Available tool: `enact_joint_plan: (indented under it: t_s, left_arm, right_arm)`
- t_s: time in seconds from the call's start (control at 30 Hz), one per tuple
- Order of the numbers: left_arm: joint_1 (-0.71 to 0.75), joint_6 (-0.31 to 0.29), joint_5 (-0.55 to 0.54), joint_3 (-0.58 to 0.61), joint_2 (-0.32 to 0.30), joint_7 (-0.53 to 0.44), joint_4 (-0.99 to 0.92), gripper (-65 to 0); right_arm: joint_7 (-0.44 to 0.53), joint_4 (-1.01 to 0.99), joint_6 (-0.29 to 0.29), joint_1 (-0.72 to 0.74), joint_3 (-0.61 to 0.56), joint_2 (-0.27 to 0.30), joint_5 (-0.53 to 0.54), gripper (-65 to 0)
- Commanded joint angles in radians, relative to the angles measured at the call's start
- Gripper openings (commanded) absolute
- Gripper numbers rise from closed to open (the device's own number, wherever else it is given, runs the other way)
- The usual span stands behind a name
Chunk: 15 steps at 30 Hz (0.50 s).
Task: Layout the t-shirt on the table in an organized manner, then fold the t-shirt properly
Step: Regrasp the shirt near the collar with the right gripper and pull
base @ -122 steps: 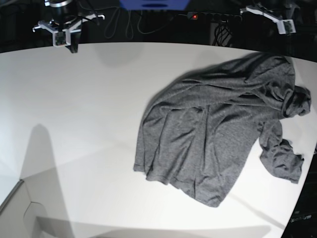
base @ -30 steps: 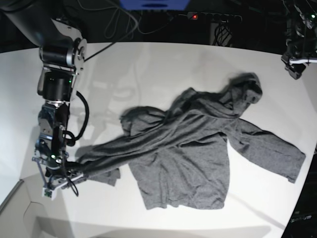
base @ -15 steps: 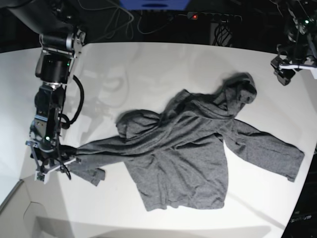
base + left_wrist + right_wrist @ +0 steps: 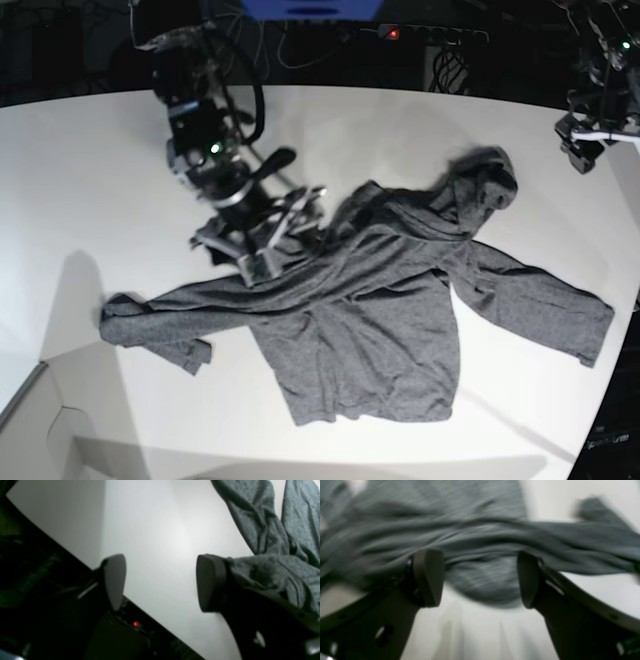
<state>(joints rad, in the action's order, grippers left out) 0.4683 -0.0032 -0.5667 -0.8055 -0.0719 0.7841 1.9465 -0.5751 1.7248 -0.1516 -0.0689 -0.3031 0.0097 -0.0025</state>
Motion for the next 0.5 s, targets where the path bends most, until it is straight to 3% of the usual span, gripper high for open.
enact_joint_plan:
  t_s: [0.0,0.17,0.47]
  left_arm:
    - [0.005,-0.002,-0.002,-0.005,-0.009,-0.016,0.015,-22.3]
    - [0.005,-0.002,-0.008,-0.050,-0.006,-0.016,0.014,-22.3]
    - [0.004,-0.002,-0.009,-0.061,-0.012,-0.016,0.014,-22.3]
  right_arm:
    - [0.023,0.019,0.001,0.005,-0.037,0.008,-0.003,-18.6]
    - [0.019,0.002,0.005,-0.027,-0.179,0.020,-0.004,-18.6]
    - [0.059,-0.236,0.008,0.005,-0.245,-0.023,-0.004,-18.7]
